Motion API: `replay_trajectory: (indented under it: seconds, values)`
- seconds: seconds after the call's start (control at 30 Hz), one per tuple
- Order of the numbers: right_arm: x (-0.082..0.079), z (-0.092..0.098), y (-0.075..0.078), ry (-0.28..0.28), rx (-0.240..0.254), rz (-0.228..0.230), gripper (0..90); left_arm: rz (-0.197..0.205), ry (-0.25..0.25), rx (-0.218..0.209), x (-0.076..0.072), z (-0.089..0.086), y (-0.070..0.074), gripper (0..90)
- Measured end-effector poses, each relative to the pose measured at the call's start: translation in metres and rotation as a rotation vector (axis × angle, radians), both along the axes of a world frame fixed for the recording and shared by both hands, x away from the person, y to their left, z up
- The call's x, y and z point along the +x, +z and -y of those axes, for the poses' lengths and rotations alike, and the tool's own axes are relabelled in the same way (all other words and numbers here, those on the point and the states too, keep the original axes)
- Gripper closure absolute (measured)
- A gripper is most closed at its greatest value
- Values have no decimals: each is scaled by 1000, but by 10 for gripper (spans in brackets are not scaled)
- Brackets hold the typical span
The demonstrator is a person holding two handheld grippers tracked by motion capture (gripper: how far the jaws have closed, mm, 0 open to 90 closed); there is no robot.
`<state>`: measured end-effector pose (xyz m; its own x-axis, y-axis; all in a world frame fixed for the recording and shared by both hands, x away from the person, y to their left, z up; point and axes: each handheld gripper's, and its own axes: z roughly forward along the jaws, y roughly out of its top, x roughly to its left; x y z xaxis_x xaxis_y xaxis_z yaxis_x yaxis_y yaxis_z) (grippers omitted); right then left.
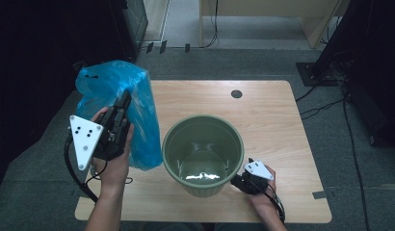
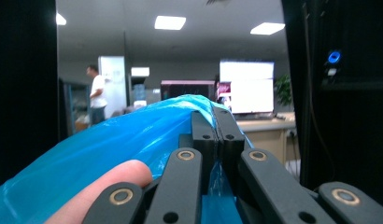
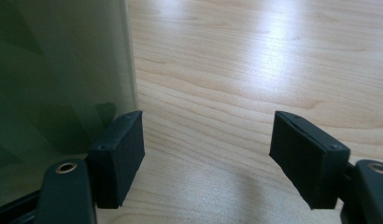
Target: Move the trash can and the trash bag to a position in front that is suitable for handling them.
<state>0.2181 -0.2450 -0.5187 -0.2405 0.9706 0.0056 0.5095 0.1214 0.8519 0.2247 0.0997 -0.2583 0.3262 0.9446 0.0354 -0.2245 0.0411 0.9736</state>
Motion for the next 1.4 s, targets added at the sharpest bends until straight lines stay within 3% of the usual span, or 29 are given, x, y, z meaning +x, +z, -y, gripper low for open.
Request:
replay_trajectory:
  seconds: [0.1, 0.23, 0.33, 0.47, 0.83, 1.13, 1.2, 1.4]
  values:
    - [0, 0, 0, -6, 2, -2, 262, 27, -12, -3, -3, 4, 9, 888]
    - [-1, 0, 0, -12, -1, 1, 259, 99, -40, -30, -9, 19, 23, 889]
    - [-1, 0, 0, -20, 0, 6, 250, 129, -59, -40, -10, 29, 22, 888]
    - [-2, 2, 0, -34, 13, 11, 245, 133, -91, -55, -10, 44, 12, 888]
    - [-2, 3, 0, -31, 14, 5, 244, 29, -133, -20, -4, 69, -38, 881]
    - [-2, 3, 0, -35, 11, 7, 245, -11, -202, 35, -21, 66, -64, 780]
    - [-2, 2, 0, -38, 9, 11, 245, -49, -251, 52, -28, 65, -73, 739]
    - [-6, 2, 1, -41, 16, 54, 239, -111, -304, 75, -38, 65, -88, 624]
